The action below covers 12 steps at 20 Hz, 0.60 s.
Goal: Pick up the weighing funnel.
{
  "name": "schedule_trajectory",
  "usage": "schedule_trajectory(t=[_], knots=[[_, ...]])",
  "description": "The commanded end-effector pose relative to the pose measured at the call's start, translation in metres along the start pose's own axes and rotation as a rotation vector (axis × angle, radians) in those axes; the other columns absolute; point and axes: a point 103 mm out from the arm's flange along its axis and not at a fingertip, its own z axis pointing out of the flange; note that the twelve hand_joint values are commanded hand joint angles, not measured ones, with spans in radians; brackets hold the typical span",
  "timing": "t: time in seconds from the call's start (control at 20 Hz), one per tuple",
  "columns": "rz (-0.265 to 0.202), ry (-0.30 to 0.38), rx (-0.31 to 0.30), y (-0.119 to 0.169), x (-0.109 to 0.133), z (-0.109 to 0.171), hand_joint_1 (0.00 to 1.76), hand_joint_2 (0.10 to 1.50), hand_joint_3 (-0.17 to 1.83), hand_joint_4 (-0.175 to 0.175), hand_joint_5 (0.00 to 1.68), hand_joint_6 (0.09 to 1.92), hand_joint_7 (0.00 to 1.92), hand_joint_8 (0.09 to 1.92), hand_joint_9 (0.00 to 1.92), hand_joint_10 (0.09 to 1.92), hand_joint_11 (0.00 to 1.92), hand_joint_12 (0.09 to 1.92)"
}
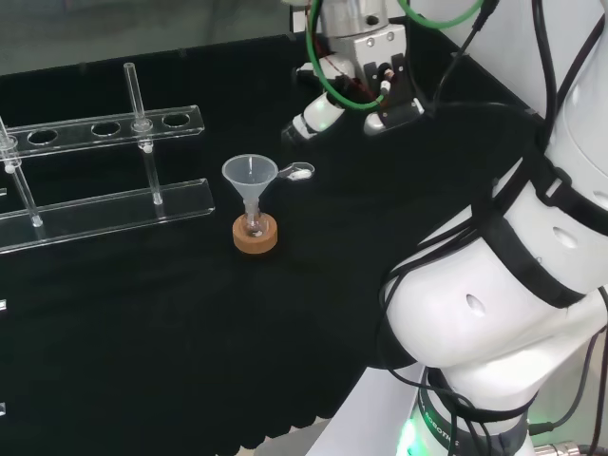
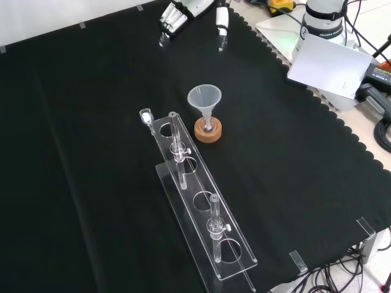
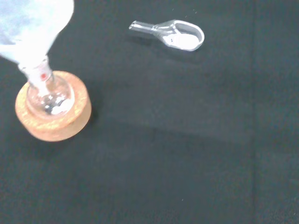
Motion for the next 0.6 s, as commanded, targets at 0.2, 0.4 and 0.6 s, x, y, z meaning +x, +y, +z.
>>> schedule_trajectory(t=[0.2,0.4,0.6], knots=[[0.0,0.028,-0.01,0.02,-0.018,-0.008,0.46,0.78,0.07,-0.051,0.23,0.09,0.07,0.73,0.37,0.74,0.29,1.4],[0.018,0.046,-0.033,0.038,-0.043,-0.006,0.55,0.8,0.08,-0.055,0.25,0.09,0.11,0.73,0.43,0.72,0.31,1.38],[0.024,0.057,-0.04,0.053,-0.054,-0.002,0.66,0.82,0.1,-0.057,0.3,0.09,0.16,0.73,0.49,0.69,0.34,1.36]])
